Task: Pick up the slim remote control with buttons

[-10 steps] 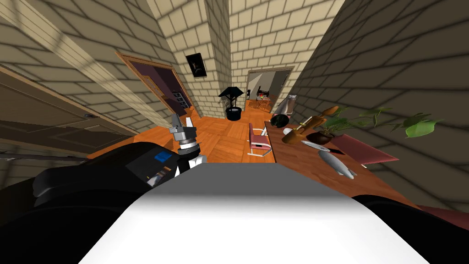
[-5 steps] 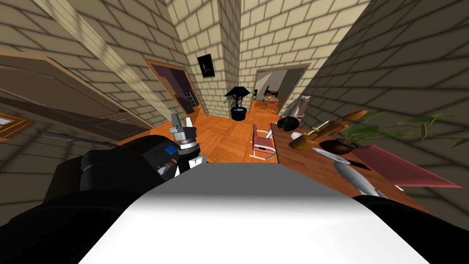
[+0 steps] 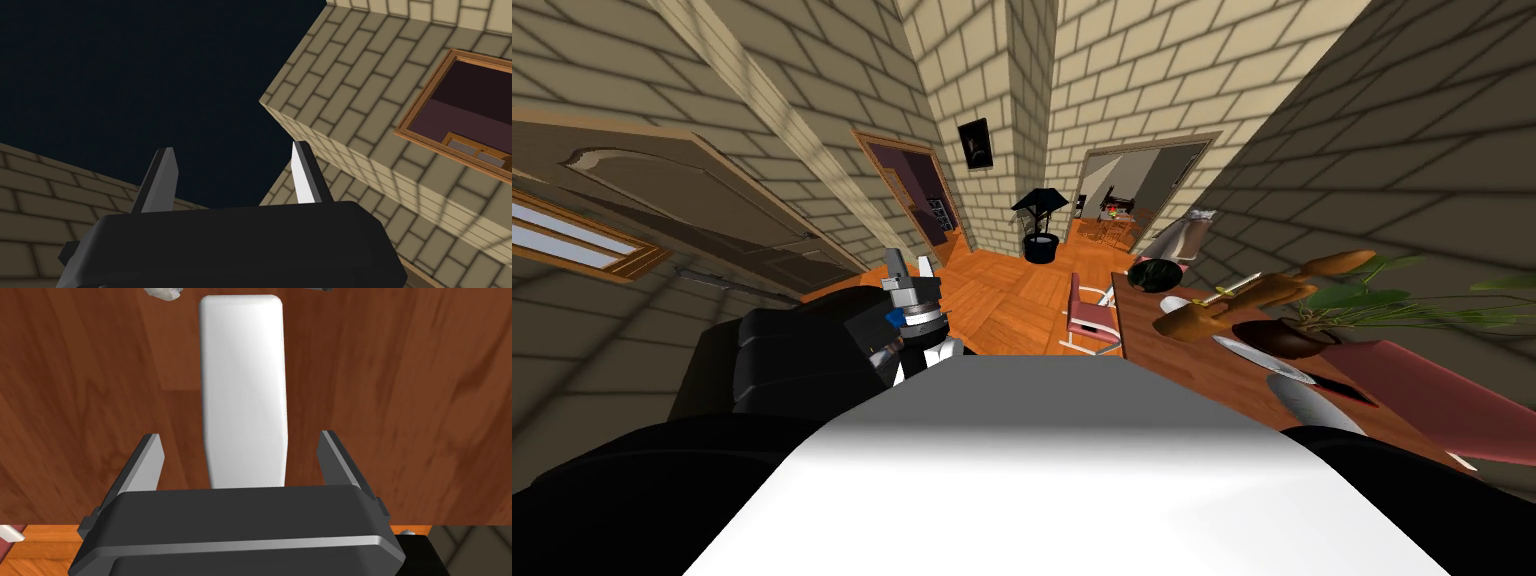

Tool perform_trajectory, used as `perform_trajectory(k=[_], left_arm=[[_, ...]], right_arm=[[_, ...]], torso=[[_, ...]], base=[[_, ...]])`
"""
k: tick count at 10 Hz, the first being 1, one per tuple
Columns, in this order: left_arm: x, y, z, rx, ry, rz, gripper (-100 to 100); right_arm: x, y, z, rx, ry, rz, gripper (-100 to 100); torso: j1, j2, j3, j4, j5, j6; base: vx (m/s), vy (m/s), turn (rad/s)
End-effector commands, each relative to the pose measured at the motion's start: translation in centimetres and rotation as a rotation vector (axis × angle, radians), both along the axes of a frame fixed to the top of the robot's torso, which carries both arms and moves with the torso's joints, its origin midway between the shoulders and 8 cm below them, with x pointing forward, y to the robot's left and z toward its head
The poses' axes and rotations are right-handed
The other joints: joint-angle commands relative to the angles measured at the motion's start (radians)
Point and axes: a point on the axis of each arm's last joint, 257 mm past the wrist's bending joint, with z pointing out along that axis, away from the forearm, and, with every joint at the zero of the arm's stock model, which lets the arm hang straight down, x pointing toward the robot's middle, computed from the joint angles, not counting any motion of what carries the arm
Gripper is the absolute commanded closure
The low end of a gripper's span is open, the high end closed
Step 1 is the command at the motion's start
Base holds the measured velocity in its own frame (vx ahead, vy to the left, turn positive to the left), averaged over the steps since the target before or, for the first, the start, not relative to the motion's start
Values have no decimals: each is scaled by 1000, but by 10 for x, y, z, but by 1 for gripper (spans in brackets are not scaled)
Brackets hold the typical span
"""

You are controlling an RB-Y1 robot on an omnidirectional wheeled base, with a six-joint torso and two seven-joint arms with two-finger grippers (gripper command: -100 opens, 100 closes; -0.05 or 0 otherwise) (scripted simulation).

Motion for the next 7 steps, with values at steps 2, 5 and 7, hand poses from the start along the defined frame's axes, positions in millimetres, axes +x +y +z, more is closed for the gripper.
perform_trajectory(k=[2, 5, 7], left_arm=[[0, 0, 0, 0, 0, 0, 0], [0, 0, 0, 0, 0, 0, 0], [0, 0, 0, 0, 0, 0, 0]], right_arm=[[-2, 24, -16, 39, 3, 21, -100], [-2, 21, -21, 31, 2, 0, -100], [-2, 23, -32, 31, 1, -23, -100]], torso=[[0, 0, 0, 0, 0, 1], [2, 0, 0, 0, 1, 1], [2, 4, 2, 1, 1, 1]], base=[[12, -35, 67], [-8, -4, 45], [-64, 1, 144]])
